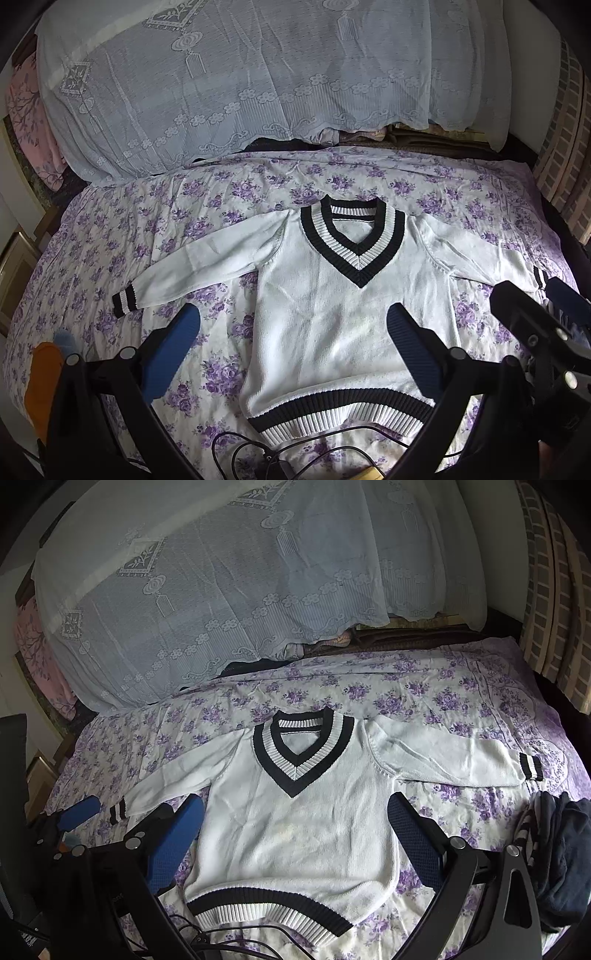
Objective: Fold small clothes
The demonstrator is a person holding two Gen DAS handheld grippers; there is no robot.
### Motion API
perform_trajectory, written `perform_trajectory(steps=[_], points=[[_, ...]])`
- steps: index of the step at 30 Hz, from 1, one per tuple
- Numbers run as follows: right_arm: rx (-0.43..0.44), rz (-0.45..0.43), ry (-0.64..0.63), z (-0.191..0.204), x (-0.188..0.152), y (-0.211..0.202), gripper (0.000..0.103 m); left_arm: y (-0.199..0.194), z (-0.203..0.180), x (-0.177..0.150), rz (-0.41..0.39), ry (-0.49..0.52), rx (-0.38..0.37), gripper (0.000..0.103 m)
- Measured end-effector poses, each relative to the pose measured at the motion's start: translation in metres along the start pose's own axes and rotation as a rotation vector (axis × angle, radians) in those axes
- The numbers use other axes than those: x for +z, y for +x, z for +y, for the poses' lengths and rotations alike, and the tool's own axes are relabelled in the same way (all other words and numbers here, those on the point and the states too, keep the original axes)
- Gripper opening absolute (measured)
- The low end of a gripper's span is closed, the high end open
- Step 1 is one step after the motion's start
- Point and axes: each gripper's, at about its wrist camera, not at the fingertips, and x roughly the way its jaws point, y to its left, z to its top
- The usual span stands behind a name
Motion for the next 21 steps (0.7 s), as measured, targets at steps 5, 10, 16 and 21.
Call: perform_trajectory(steps=[5,10,16,21], points=[[0.001,-0.001,0.003,-0.0019,0.0002,0.0,0.1,0.002,0.0013,0.0006,0.01,-0.008,0.003,0.098],[0.001,-0.001,0.003,-0.0021,0.0007,0.0,0.1,0.0017,0.0009,0.0018,0.009,-0.007,0.007,0.098],[0.004,0.0,0.001,0.0015,-0.0013,-0.0004,0.1,0.0015,0.0015,0.0009,0.01,-0.007,0.008,0.098],[0.004,0.001,0.003,0.0015,-0.0014,-0.0004,0.1,0.0013,0.0027,0.0003,0.009,-0.006,0.009,0.098]])
